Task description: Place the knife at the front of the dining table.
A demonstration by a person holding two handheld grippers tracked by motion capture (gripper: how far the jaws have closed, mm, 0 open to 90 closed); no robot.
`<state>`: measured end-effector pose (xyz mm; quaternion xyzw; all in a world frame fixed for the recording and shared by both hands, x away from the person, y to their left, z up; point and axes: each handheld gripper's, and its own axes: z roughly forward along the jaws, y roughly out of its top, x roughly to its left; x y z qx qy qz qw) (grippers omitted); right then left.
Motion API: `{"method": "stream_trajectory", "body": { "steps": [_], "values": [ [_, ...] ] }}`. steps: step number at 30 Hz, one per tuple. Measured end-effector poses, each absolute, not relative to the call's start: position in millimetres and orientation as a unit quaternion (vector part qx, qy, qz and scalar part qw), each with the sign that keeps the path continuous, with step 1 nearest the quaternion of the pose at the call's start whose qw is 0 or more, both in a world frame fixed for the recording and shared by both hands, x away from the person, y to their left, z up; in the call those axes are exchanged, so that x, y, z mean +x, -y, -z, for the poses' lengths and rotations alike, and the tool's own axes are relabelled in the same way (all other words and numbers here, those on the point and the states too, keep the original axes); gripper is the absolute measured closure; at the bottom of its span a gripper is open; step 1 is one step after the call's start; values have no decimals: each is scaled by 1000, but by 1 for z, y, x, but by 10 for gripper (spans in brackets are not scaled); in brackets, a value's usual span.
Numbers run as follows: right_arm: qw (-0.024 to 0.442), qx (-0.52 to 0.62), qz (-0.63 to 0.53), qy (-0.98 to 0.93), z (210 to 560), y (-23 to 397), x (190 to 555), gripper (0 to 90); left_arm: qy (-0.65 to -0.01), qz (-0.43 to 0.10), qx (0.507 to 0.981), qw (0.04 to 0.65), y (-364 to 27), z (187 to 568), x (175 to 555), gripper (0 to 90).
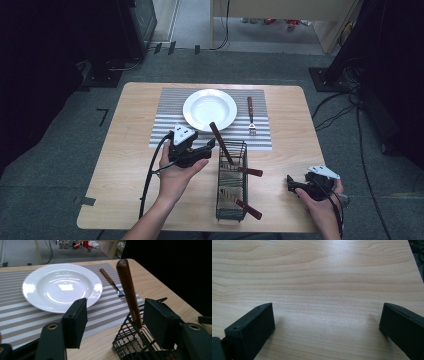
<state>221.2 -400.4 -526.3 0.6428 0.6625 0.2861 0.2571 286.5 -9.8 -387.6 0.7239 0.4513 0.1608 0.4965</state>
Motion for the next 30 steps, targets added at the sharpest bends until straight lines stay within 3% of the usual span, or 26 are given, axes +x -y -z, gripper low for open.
{"method": "stream_trajectory", "body": {
  "steps": [19, 25, 30],
  "values": [
    [259, 646, -285, -659, 526, 400, 222, 0, -459, -145, 723, 496, 33, 398, 302, 500],
    [259, 646, -285, -659, 526, 400, 222, 0, -451, -133, 724, 505, 34, 400, 303, 709],
    [259, 646, -285, -659, 526, 400, 222, 1, -442, -108, 721, 523, 32, 397, 302, 739]
  ]
}}
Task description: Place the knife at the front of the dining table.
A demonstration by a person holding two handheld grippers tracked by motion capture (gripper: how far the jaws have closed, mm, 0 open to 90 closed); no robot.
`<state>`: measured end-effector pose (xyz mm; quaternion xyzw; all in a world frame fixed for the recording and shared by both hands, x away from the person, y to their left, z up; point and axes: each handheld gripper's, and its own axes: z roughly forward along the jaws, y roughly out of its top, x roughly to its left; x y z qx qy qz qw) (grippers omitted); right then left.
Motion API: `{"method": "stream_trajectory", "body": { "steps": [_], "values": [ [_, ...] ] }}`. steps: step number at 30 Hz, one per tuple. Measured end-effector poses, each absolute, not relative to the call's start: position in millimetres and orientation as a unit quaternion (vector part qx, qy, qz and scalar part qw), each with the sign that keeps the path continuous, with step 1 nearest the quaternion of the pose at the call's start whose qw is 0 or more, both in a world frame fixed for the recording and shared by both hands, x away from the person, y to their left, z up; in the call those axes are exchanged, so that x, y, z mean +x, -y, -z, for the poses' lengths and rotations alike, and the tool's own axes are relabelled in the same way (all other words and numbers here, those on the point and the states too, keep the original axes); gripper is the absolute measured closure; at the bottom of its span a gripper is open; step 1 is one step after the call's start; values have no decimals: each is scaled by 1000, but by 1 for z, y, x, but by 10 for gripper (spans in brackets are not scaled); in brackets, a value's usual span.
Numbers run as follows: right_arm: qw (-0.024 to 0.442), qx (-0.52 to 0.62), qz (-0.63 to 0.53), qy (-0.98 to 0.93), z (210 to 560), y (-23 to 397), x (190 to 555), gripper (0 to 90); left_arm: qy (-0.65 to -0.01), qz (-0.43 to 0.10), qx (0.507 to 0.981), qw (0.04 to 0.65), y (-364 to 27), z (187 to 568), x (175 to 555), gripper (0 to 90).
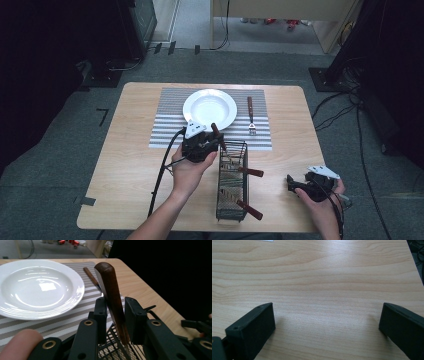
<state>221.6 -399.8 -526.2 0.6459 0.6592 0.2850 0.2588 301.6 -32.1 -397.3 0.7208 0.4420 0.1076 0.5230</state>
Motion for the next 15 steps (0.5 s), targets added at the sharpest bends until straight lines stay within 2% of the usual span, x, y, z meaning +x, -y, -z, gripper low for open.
{"method": "stream_trajectory", "body": {
  "steps": [6, 15],
  "values": [
    [258, 645, -285, -660, 526, 400, 222, 0, -423, -75, 713, 555, 29, 392, 299, 820],
    [258, 644, -286, -661, 526, 400, 222, 0, -378, -73, 693, 610, 20, 366, 288, 824]
  ]
}}
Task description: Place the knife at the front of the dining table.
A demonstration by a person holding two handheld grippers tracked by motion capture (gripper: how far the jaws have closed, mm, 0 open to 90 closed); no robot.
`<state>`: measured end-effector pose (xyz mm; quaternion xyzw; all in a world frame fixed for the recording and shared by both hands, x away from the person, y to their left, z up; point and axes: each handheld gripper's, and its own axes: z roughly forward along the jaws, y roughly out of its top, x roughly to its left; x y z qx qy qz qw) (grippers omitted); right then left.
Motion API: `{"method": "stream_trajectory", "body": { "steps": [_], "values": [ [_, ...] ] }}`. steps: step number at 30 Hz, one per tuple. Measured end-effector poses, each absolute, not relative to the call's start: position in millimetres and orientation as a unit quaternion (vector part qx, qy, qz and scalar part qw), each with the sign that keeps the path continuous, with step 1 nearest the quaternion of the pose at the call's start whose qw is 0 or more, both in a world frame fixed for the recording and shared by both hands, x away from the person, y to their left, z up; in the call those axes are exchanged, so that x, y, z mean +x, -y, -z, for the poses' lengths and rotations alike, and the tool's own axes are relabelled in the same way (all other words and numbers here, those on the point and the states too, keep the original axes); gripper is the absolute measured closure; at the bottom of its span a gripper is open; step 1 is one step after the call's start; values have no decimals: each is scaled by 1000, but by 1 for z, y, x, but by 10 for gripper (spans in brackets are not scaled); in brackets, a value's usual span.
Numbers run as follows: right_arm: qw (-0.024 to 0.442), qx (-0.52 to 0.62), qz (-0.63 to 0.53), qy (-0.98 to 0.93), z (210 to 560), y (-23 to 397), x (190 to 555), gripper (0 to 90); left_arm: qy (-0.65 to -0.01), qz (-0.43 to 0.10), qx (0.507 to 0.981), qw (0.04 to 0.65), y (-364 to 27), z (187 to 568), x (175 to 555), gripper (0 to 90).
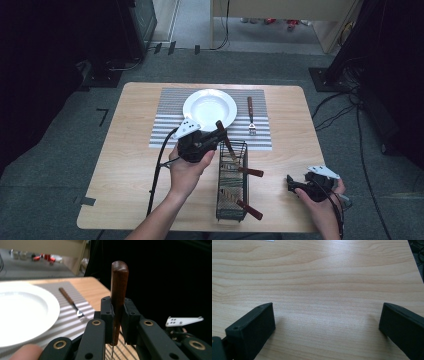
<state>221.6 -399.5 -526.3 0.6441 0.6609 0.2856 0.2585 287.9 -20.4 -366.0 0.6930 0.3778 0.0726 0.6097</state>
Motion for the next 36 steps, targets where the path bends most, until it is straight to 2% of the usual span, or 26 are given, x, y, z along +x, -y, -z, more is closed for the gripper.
{"method": "stream_trajectory", "body": {
  "steps": [13, 21, 25, 36],
  "values": [
    [258, 644, -285, -661, 526, 400, 222, 1, -346, -119, 663, 653, -9, 323, 268, 824],
    [258, 644, -285, -661, 526, 400, 222, 0, -341, -140, 626, 687, -35, 298, 259, 824],
    [257, 645, -286, -661, 526, 399, 222, 0, -340, -168, 613, 693, -51, 288, 255, 824],
    [258, 645, -286, -661, 526, 399, 222, 1, -363, -208, 596, 685, -89, 290, 252, 824]
  ]
}}
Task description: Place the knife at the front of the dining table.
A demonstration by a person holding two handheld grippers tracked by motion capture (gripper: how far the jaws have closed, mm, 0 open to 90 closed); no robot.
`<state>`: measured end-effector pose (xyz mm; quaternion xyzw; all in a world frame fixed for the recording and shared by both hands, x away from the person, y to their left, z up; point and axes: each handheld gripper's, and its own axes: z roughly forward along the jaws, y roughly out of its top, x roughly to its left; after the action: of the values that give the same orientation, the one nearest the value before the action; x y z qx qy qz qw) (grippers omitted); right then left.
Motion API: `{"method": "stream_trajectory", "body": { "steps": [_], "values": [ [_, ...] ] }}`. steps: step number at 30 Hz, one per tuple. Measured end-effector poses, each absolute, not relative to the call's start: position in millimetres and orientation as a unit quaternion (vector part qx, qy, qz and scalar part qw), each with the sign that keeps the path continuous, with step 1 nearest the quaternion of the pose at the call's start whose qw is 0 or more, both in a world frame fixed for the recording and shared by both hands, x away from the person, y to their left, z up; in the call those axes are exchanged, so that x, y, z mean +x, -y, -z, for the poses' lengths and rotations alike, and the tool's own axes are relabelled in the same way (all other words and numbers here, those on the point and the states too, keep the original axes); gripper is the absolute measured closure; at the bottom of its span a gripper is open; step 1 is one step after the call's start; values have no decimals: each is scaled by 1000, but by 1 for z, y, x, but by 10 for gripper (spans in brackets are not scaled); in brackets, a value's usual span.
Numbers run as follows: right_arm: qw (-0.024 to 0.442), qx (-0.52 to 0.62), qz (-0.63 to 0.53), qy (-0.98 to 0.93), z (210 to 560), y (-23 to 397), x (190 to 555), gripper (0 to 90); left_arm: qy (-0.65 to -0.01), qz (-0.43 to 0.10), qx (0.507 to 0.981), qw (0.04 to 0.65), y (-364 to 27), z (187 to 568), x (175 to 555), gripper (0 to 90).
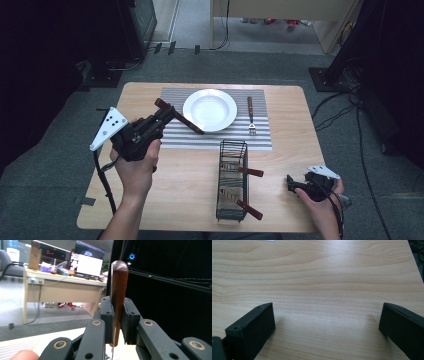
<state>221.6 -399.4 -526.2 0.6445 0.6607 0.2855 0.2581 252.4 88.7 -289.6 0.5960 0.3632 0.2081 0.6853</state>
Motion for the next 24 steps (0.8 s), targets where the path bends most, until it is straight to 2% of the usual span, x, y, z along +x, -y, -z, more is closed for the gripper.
{"method": "stream_trajectory", "body": {
  "steps": [15, 24],
  "values": [
    [258, 644, -285, -661, 526, 400, 222, 0, -426, -243, 592, 639, -133, 329, 270, 824],
    [259, 644, -286, -661, 526, 399, 222, 0, -452, -251, 614, 596, -136, 346, 294, 825]
  ]
}}
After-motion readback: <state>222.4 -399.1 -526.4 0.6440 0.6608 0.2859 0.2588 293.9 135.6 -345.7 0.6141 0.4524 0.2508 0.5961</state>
